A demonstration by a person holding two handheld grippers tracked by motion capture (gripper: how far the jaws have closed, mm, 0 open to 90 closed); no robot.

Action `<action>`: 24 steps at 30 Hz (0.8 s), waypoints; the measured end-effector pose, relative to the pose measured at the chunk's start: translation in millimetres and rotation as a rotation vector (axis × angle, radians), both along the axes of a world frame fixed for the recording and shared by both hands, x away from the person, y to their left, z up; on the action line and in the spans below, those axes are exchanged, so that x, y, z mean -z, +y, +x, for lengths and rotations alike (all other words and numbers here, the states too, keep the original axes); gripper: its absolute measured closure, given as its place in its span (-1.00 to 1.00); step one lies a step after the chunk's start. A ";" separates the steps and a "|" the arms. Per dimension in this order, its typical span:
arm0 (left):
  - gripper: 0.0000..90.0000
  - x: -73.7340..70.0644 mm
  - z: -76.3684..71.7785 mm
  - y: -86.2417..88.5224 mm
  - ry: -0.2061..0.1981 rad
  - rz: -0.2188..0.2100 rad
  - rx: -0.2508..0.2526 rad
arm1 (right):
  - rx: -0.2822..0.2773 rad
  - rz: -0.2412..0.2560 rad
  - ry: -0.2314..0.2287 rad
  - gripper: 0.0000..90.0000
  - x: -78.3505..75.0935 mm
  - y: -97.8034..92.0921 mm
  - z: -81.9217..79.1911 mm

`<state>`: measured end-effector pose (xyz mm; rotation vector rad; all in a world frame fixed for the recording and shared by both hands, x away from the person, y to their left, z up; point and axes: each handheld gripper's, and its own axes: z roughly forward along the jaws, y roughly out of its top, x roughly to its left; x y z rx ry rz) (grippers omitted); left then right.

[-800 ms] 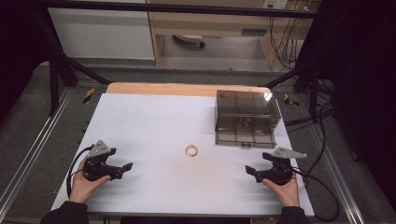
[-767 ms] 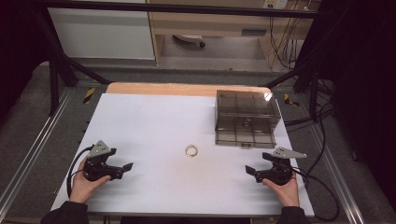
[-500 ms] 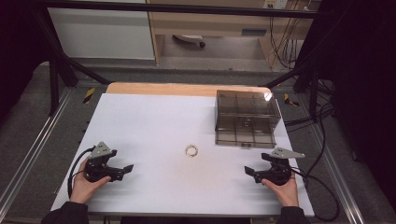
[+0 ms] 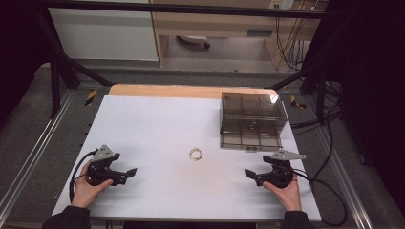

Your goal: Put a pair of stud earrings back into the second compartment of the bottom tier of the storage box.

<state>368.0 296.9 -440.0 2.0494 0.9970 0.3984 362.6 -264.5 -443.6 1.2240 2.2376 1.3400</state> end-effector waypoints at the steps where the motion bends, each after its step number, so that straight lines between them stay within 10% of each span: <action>1: -0.90 0.1 0.0 0.2 0.000 -0.001 -0.001 | -0.008 -0.003 -0.002 -0.98 -0.5 3.9 0.6; 24: -0.90 0.3 -1.4 -0.1 -0.005 -0.003 0.005 | -0.043 -0.054 -0.007 -0.97 -13.9 56.2 12.6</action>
